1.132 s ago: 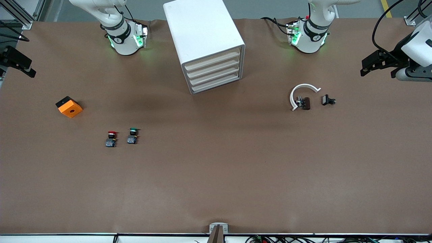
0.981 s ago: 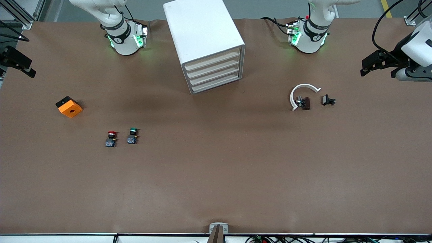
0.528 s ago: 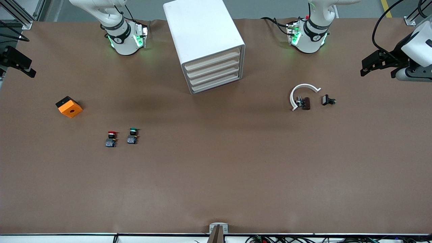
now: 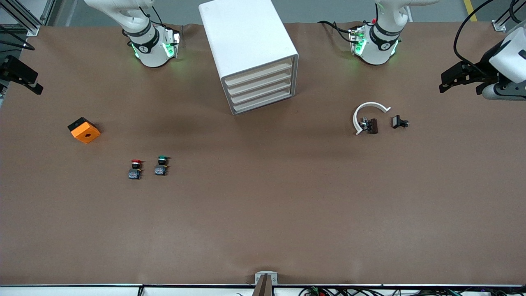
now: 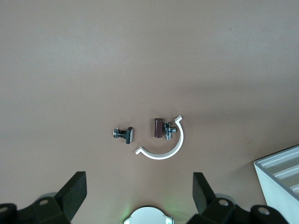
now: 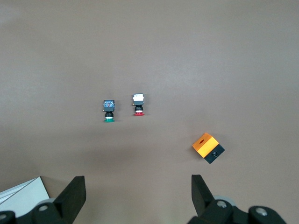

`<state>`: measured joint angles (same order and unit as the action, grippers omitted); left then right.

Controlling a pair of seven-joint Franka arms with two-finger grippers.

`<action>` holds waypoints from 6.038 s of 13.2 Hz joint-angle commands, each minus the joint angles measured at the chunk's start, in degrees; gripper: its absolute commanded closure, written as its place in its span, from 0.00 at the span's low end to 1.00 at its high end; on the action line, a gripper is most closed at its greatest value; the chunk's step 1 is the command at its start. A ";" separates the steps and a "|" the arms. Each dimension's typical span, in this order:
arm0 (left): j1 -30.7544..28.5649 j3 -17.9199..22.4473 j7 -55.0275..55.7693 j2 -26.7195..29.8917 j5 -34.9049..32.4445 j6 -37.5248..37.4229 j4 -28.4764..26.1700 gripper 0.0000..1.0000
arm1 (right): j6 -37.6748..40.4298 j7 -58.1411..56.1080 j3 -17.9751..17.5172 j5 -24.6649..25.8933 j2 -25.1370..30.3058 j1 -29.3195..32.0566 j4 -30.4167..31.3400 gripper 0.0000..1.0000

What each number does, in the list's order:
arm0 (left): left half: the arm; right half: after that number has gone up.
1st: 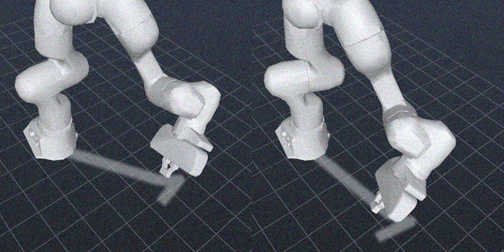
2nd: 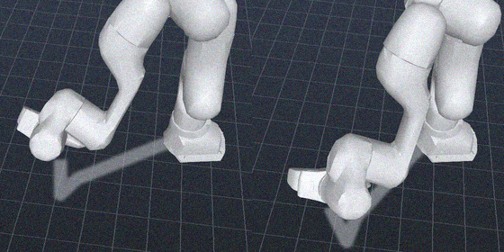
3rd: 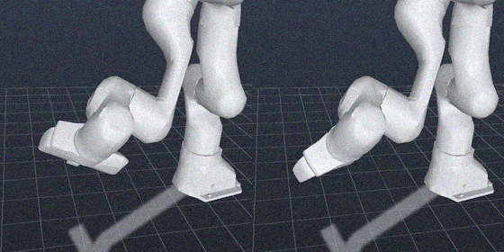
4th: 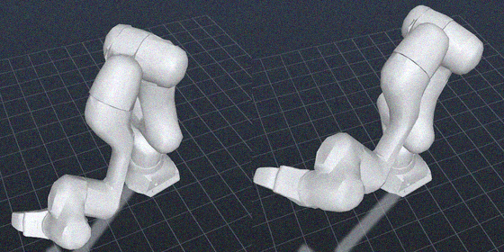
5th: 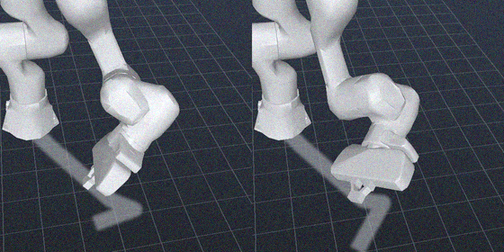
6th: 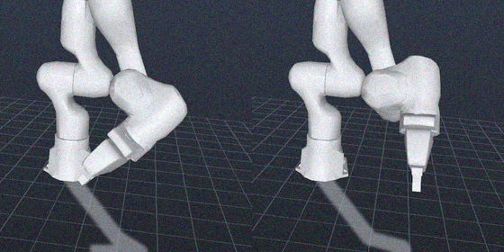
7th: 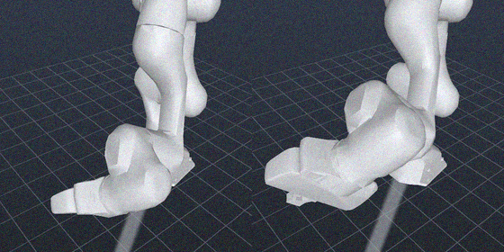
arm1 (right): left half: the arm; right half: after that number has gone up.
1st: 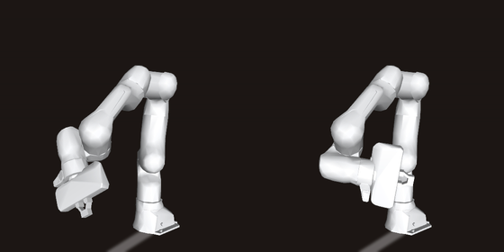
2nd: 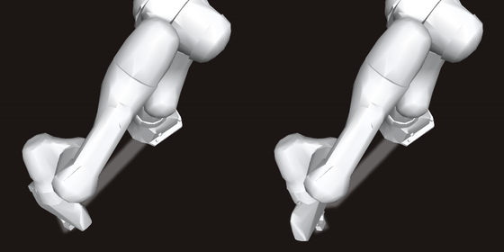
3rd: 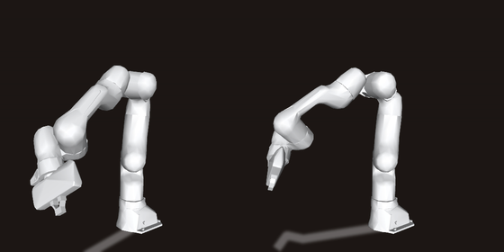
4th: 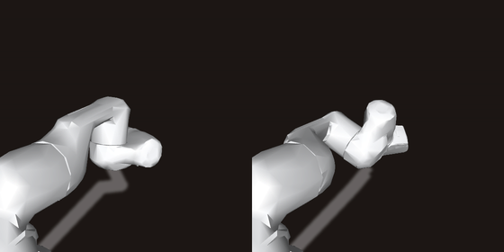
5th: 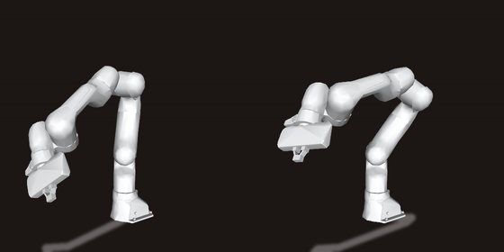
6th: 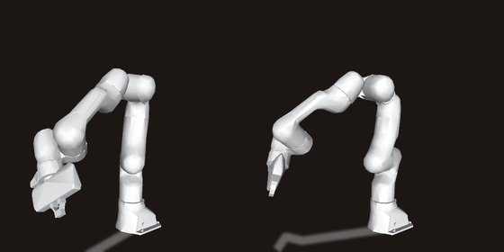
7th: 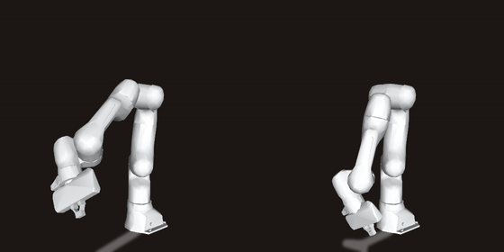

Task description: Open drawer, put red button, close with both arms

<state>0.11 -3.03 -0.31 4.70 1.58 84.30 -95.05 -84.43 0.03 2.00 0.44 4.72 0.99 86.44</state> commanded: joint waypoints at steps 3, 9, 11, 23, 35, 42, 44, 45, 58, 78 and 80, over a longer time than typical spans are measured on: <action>0.68 -2.32 0.31 -7.49 1.06 -0.28 0.13 0.00 | -0.21 0.50 -0.07 0.35 0.20 -0.20 -0.39 0.00; 1.11 -4.43 1.62 -16.55 1.58 5.58 0.05 0.00 | -0.65 0.06 0.02 0.62 -4.98 0.15 -0.75 0.00; 2.07 -4.96 6.71 -19.27 2.12 9.11 -0.13 0.00 | -1.17 0.06 0.11 0.71 -5.25 0.42 -0.75 0.00; 14.29 -5.23 42.37 -30.88 4.39 15.37 3.99 0.00 | -4.87 0.06 0.37 1.32 -14.74 2.00 -1.01 0.00; 17.55 -7.07 82.37 -39.93 16.44 13.26 9.45 0.00 | -19.60 -2.14 0.28 -3.95 -14.66 3.93 12.32 0.00; 17.64 -9.18 107.07 -45.21 27.76 5.09 13.14 0.00 | -46.22 -1.26 0.02 -4.04 -15.01 1.21 28.93 0.00; 17.64 -9.36 110.78 -45.74 31.63 4.38 13.32 0.00 | -52.30 -1.17 0.02 -3.95 -17.71 0.60 31.15 0.00; 17.64 -9.36 112.88 -46.79 34.43 2.55 13.32 0.00 | -54.42 -1.17 0.02 -3.95 -19.73 0.51 31.07 0.00; 22.29 -9.53 127.23 -52.16 46.76 -7.04 9.99 0.04 | -61.38 5.07 -0.07 -4.04 -31.26 -3.19 30.98 0.00; 29.86 -10.24 127.32 -54.62 51.33 -7.22 6.11 0.81 | -62.17 5.33 0.02 -4.04 -35.13 -2.92 30.98 0.24; 29.77 -10.24 127.32 -54.97 51.25 -6.79 6.11 0.86 | -62.17 5.33 -0.07 -4.04 -35.13 -2.92 31.07 0.55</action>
<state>29.67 -13.32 126.49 -49.92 51.25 77.22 -89.27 -146.77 4.70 2.14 -3.16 -30.31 -2.15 117.71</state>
